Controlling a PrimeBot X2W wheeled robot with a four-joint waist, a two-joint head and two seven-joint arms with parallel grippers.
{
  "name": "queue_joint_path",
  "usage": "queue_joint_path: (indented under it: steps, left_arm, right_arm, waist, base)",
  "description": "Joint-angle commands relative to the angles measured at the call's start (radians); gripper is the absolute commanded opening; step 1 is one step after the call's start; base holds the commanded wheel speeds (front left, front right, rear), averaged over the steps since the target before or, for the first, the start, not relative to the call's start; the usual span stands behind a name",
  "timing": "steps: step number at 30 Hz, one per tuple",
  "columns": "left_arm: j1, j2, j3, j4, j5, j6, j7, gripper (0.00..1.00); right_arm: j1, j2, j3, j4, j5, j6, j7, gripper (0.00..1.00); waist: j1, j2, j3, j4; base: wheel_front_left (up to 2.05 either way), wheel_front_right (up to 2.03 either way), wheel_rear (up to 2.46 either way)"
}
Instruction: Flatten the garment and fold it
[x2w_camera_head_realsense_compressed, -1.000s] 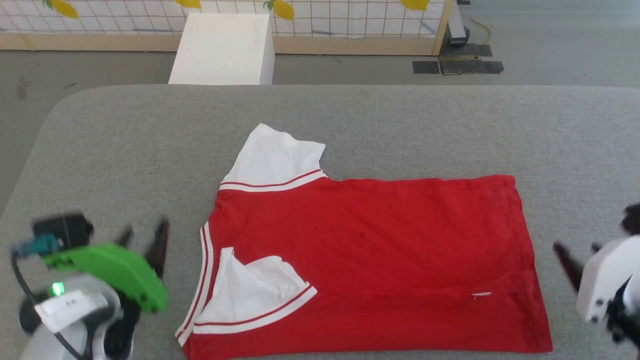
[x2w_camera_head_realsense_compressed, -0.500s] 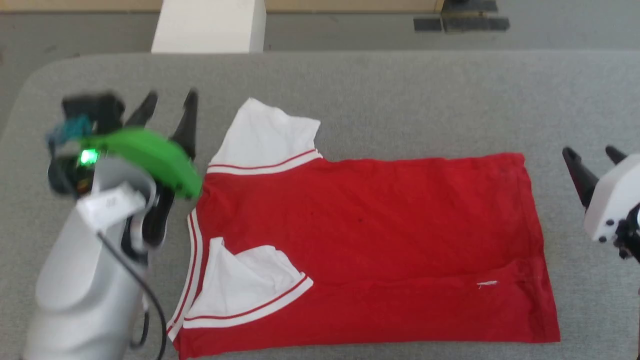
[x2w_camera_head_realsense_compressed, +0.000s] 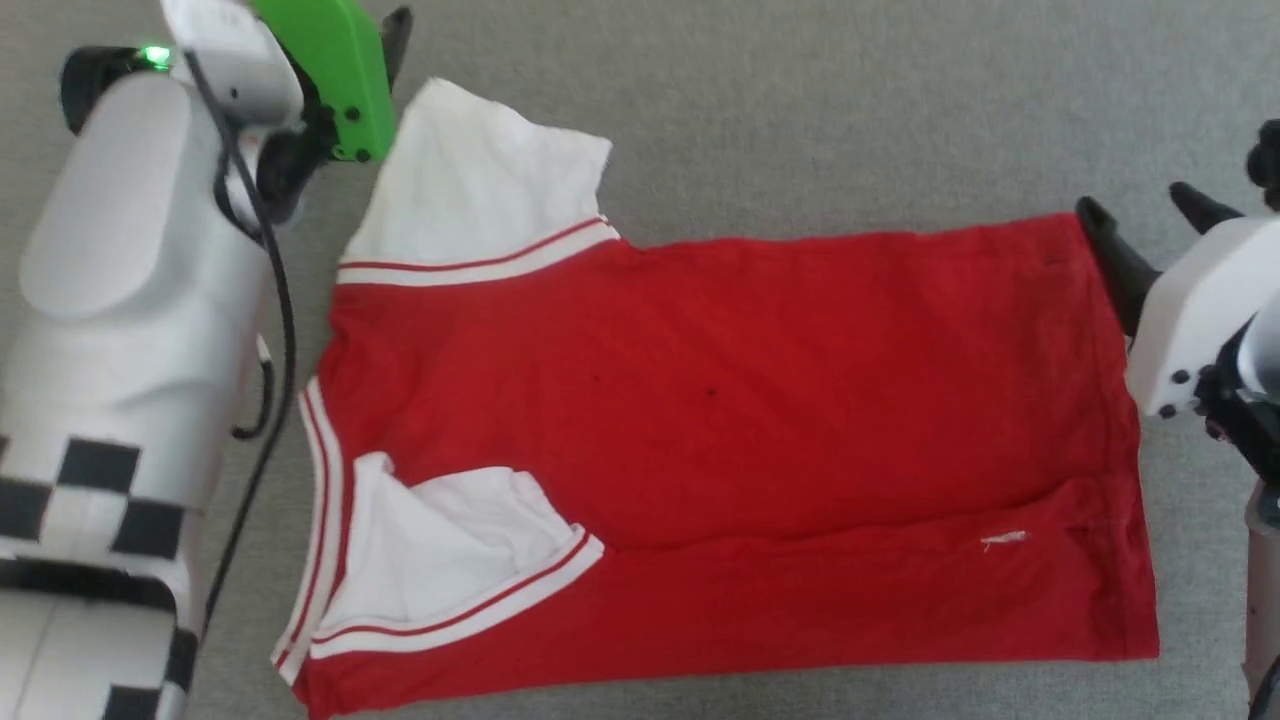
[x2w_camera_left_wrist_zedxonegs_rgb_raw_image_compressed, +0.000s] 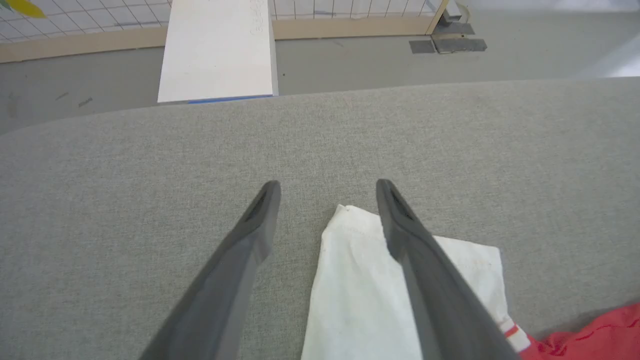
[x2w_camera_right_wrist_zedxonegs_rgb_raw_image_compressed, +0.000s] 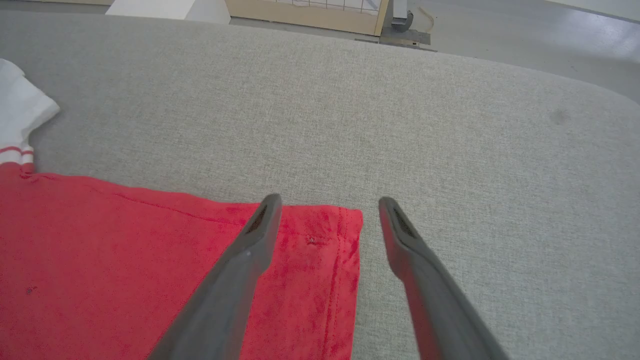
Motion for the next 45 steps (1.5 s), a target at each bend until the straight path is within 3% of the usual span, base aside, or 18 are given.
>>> queue_joint_path:
  steps: [1,6,13,14,15,16,24,38,45]
  left_arm:
    - [-0.029,0.005,-0.004,0.018,0.000,0.001,0.036,1.00]
    - [-0.093,0.014,-0.029,0.087,-0.013,0.016,0.232,1.00]
    - [-0.053,0.031,-0.048,0.116,-0.015,0.063,0.340,1.00]
    - [-0.042,0.030,-0.042,0.113,-0.026,0.065,0.349,0.41]
    - [-0.035,0.029,-0.035,0.107,-0.037,0.065,0.348,0.08]
    - [-0.025,0.028,-0.027,0.100,-0.051,0.063,0.353,0.00]
    - [0.001,0.017,0.033,0.022,-0.130,0.042,0.316,0.00]
    - [0.035,0.021,0.082,-0.159,-0.211,0.005,0.305,0.00]
    - [0.058,0.024,0.081,-0.220,-0.221,0.007,0.308,0.00]
  right_arm:
    - [-0.017,0.004,0.003,-0.005,-0.006,-0.001,-0.001,1.00]
    - [-0.010,0.017,0.005,-0.012,-0.011,-0.001,-0.006,1.00]
    - [-0.005,0.026,-0.006,-0.030,-0.015,-0.001,-0.012,1.00]
    - [-0.004,0.027,-0.009,-0.033,-0.016,-0.001,-0.012,1.00]
    - [-0.003,0.027,-0.012,-0.035,-0.017,-0.001,-0.012,1.00]
    - [-0.002,0.027,-0.015,-0.037,-0.018,-0.001,-0.011,1.00]
    - [-0.014,-0.009,-0.012,-0.025,-0.026,-0.001,0.027,1.00]
    - [-0.129,-0.170,0.151,0.120,-0.049,-0.001,0.319,1.00]
    - [-0.098,-0.191,0.204,0.168,0.004,-0.001,0.408,1.00]
  waist:
    - [-0.0001,0.0000,0.077,-0.051]
    - [-0.0001,0.0000,0.121,-0.080]
    - [-0.0001,0.0000,0.147,-0.091]
    - [-0.0001,0.0000,0.148,-0.089]
    - [-0.0001,0.0000,0.148,-0.086]
    - [-0.0001,0.0000,0.147,-0.081]
    - [-0.0001,0.0000,0.099,-0.025]
    - [-0.0001,0.0000,0.074,0.057]
    - [-0.0001,0.0000,0.090,0.077]
  base:
    - [0.00,0.00,0.00]
    - [0.00,0.00,0.00]
    - [0.00,0.00,0.00]
    - [0.00,0.00,0.00]
    - [0.00,0.00,0.00]
    - [0.00,0.00,0.00]
    - [0.00,0.00,0.00]
    - [0.00,0.00,0.00]
    - [0.00,0.00,0.00]
